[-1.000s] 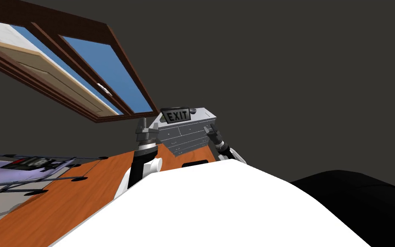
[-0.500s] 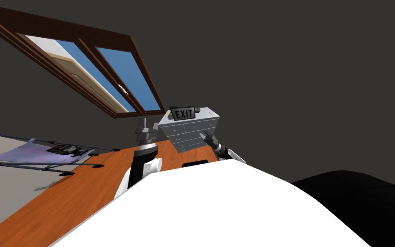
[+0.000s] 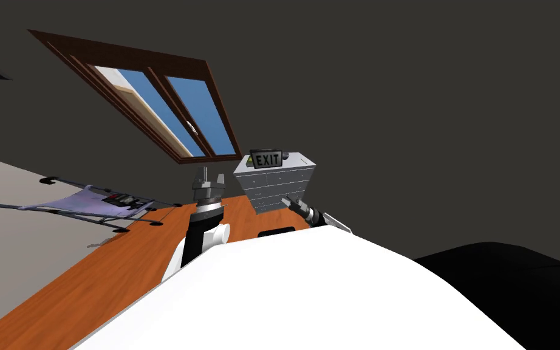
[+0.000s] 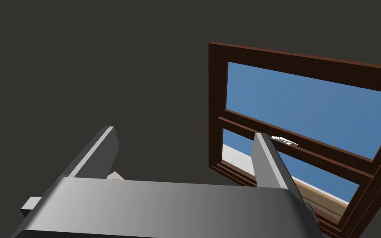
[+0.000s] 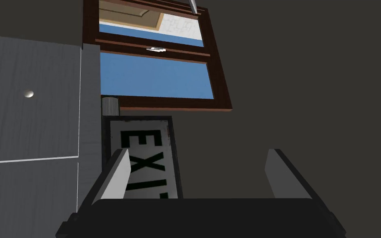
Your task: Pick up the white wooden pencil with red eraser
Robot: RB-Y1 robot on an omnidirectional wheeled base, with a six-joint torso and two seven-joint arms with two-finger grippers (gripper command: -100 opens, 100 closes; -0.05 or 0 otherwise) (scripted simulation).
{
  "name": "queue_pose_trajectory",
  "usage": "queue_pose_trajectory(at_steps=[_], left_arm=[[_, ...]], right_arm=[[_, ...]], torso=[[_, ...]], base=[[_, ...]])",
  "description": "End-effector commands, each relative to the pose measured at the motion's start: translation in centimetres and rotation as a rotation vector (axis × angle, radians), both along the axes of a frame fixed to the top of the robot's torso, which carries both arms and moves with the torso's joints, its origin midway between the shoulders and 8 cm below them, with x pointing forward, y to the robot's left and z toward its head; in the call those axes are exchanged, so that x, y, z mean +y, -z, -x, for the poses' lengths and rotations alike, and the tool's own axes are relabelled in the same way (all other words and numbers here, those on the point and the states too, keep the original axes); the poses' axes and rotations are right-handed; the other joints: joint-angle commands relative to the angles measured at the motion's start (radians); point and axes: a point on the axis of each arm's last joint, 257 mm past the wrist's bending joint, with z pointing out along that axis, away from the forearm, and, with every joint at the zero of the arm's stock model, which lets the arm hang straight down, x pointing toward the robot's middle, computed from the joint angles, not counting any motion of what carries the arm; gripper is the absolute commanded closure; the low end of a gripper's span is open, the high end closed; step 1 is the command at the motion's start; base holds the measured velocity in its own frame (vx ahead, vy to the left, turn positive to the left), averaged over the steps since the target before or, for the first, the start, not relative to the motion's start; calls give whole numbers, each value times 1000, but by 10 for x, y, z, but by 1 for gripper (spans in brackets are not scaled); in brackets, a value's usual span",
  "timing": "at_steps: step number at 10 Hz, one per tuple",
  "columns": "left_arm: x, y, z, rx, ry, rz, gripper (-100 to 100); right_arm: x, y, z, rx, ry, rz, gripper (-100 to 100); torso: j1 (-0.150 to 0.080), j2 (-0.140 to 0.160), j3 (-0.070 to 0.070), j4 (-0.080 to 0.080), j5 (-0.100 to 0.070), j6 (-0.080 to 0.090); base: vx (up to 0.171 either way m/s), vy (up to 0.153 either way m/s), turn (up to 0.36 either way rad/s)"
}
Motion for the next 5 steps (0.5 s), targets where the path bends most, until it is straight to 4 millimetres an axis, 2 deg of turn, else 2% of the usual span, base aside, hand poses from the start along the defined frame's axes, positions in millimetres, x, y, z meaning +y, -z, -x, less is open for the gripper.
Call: queue_pose_trajectory(at_steps=[1, 3, 4, 5], left_arm=[[0, 0, 0, 0, 0, 0, 0], [0, 0, 0, 0, 0, 0, 0], [0, 0, 0, 0, 0, 0, 0], [0, 0, 0, 0, 0, 0, 0]], right_arm=[[5, 29, 14, 64, -75, 43, -100], [-2, 39, 17, 74, -84, 85, -100], [-2, 65, 29, 139, -136, 118, -100], [-9, 71, 32, 144, -144, 148, -100]], torso=[[0, 0, 0, 0, 0, 0], [1, 1, 1, 0, 0, 0], [-1, -1, 0, 0, 0, 0], [-1, -1, -1, 0, 0, -1]], base=[[-85, 58, 174], [-48, 44, 47], [-36, 30, 186], [-46, 33, 131]])
